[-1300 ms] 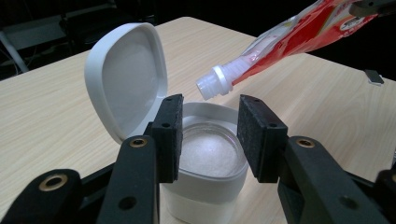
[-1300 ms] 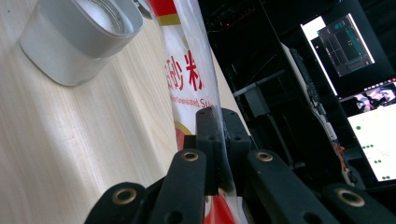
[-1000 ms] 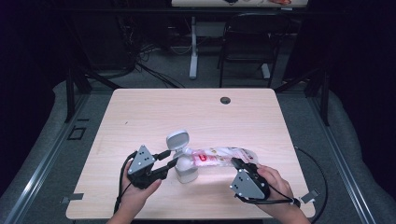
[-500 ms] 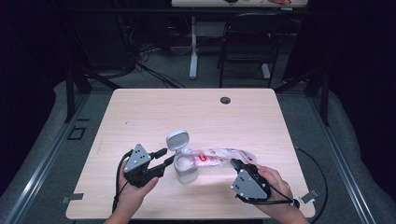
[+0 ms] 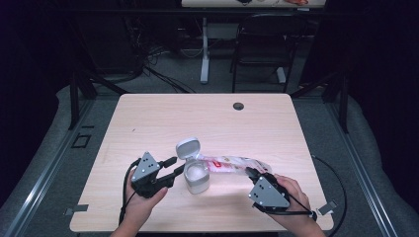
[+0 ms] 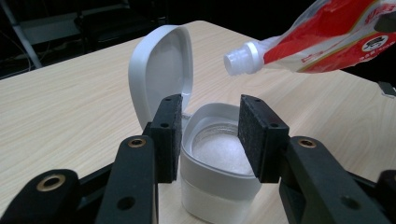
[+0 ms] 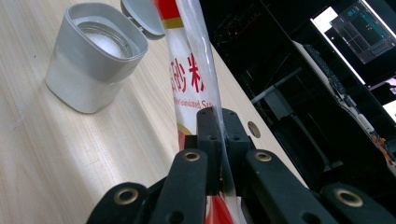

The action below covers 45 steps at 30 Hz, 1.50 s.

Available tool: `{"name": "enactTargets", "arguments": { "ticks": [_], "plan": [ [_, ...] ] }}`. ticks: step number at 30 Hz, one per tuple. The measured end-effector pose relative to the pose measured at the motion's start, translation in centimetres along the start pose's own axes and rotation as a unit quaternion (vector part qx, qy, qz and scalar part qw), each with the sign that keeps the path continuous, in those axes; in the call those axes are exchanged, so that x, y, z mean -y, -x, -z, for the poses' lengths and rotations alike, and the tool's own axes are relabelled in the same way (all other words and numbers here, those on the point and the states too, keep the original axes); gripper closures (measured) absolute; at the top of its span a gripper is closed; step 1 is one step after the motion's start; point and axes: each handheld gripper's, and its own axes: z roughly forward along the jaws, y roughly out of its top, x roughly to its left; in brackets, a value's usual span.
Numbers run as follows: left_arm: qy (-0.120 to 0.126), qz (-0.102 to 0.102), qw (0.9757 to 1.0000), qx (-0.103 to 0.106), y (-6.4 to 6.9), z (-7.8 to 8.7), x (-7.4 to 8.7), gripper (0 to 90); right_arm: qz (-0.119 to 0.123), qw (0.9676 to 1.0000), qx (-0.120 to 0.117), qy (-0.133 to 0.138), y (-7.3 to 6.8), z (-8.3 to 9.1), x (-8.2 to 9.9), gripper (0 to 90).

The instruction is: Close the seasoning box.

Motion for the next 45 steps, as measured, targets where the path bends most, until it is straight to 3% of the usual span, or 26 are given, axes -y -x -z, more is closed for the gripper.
{"name": "enactTargets", "arguments": {
  "ticks": [19,27,45],
  "plan": [
    [-0.005,-0.011,0.9997,0.023,1.3,-1.5,-0.6,59.6,-0.036,0.9990,-0.006,0.028,0.5,0.0,-0.5,89.4],
    [-0.004,-0.009,0.9998,0.017,1.1,-1.4,-0.5,59.6,-0.068,0.9965,-0.022,0.042,0.7,0.0,-0.2,89.4],
    [0.004,-0.001,1.0000,0.002,0.1,-0.4,-0.4,59.6,-0.098,0.9933,-0.022,0.057,1.3,-0.5,-0.3,89.5]
  ]
}}
